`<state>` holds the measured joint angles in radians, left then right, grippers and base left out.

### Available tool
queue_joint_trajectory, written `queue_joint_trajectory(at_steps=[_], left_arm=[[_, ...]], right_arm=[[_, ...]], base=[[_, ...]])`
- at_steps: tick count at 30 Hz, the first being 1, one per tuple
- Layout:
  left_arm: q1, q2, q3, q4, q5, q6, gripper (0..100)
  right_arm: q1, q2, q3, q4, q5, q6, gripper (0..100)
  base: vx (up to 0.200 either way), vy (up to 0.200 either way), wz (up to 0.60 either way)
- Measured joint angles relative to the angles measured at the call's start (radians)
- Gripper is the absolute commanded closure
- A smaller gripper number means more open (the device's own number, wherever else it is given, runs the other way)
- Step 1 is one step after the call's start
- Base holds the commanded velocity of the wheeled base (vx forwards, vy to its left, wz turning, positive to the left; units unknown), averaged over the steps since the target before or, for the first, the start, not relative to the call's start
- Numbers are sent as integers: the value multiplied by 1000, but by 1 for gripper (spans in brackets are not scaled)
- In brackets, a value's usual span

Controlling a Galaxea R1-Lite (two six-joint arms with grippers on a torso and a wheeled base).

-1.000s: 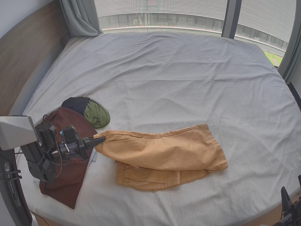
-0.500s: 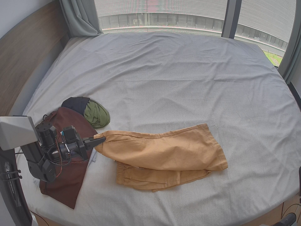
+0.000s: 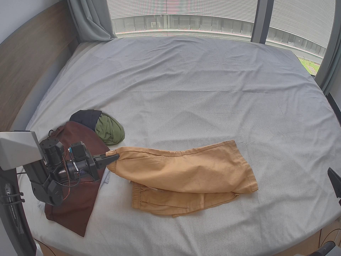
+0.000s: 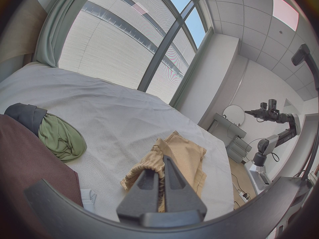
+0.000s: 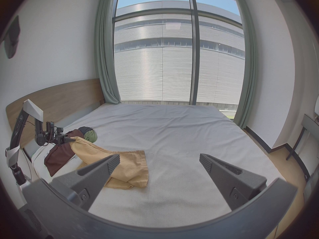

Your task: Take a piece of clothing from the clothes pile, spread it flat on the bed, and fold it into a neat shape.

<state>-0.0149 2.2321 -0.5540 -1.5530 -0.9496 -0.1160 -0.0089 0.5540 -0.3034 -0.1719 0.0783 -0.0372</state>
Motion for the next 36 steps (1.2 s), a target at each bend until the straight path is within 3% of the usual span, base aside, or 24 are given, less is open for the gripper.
queue_joint_trajectory(at_steps=[6, 18, 24, 30, 36], left_arm=[[1, 1, -2, 0, 0, 0, 100], [2, 1, -5, 0, 0, 0, 100], [2, 1, -6, 0, 0, 1, 100], [2, 0, -6, 0, 0, 1, 100], [-2, -1, -9, 0, 0, 1, 100]], right_arm=[[1, 178, -40, -76, 19, 1, 0], [6, 443, -120, -114, 142, 6, 0], [6, 510, -138, -114, 247, 62, 0], [5, 576, -183, -123, 430, 142, 0], [1, 648, -198, -232, 490, 176, 0]], base=[[0, 0, 0], [0, 0, 0], [0, 0, 0], [0, 0, 0], [0, 0, 0]])
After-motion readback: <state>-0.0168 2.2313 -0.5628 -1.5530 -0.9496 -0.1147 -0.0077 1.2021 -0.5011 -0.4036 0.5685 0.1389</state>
